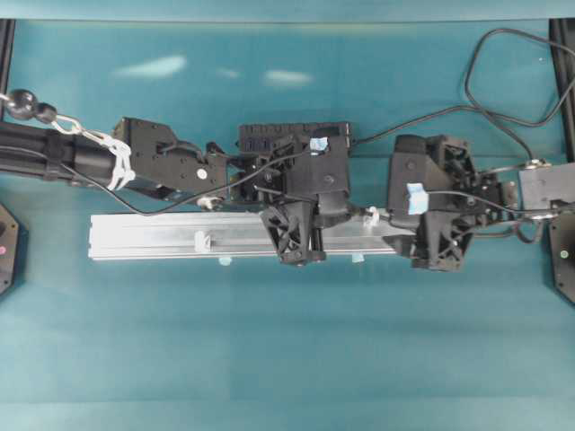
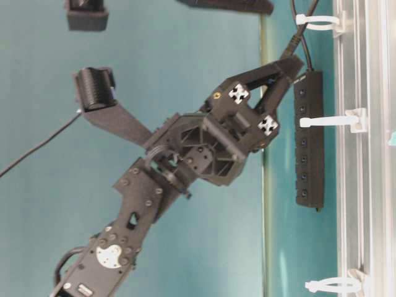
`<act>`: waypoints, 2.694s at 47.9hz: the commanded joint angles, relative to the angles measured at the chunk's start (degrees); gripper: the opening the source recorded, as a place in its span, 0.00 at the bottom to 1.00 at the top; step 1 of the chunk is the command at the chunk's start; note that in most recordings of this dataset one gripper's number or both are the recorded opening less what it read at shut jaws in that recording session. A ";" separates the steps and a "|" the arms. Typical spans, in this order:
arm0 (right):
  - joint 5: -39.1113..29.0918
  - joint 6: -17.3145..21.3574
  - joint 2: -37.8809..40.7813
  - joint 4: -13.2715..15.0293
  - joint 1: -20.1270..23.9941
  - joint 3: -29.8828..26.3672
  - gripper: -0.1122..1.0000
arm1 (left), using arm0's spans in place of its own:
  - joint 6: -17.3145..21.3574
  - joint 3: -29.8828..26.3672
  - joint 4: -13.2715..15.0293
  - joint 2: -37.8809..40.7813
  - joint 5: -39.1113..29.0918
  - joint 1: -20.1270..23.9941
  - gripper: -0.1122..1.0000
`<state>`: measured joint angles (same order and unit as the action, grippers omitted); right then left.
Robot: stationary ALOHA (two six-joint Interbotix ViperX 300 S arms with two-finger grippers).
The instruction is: Pass the USB cable through three rings with both arms.
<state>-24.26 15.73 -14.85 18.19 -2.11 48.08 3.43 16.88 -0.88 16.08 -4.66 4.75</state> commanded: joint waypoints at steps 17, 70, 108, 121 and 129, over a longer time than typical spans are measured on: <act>2.81 -0.35 3.78 0.26 -0.44 -4.83 0.71 | 1.93 0.26 0.00 -4.48 -1.85 -0.26 0.33; 8.00 -0.18 6.33 0.18 -2.20 -3.96 0.04 | 1.05 1.32 -0.09 -4.92 -1.41 -0.44 0.32; 4.66 -0.53 8.17 0.26 0.09 -6.06 0.04 | 1.05 13.18 0.00 -20.30 0.70 -1.23 0.81; 1.93 -0.44 10.90 0.18 2.02 -7.03 0.04 | 1.05 15.73 0.00 -24.17 0.70 -1.23 0.81; 1.76 -0.44 12.83 0.09 2.64 -7.03 0.04 | 1.05 16.70 0.00 -26.19 0.70 -1.23 0.81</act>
<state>-22.59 15.64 -2.29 18.19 0.09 41.75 4.48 33.84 -0.88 -8.35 -4.48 3.52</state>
